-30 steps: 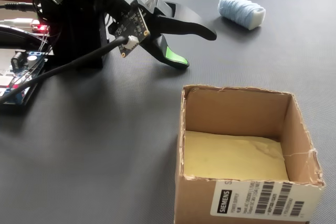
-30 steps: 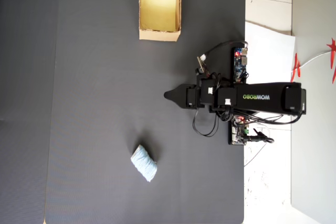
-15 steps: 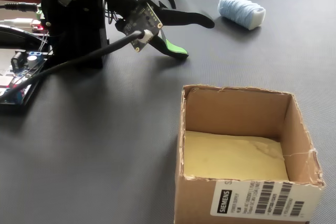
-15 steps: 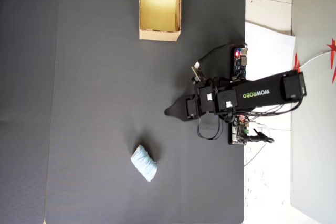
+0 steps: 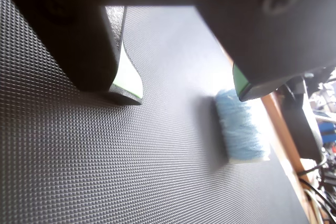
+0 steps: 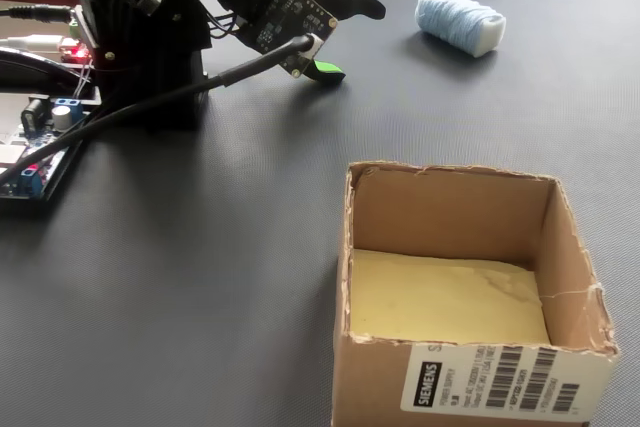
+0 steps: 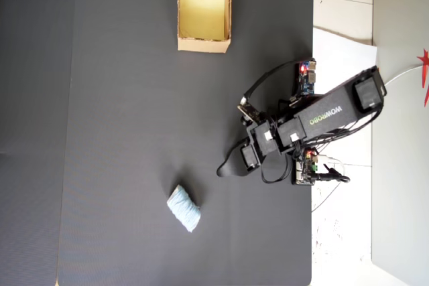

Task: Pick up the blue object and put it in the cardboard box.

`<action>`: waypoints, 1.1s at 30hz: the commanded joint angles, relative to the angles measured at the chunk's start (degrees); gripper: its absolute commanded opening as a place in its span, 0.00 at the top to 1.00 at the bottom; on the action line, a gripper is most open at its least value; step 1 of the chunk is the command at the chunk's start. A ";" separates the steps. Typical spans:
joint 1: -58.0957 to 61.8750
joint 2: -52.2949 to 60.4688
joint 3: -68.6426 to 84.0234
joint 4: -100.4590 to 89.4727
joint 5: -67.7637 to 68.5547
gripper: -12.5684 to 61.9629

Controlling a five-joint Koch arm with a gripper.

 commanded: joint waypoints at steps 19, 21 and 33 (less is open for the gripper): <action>-1.14 1.76 -10.63 2.64 2.81 0.39; -1.14 0.97 -12.39 3.78 2.64 0.39; -1.14 -5.89 -23.73 11.34 2.81 0.39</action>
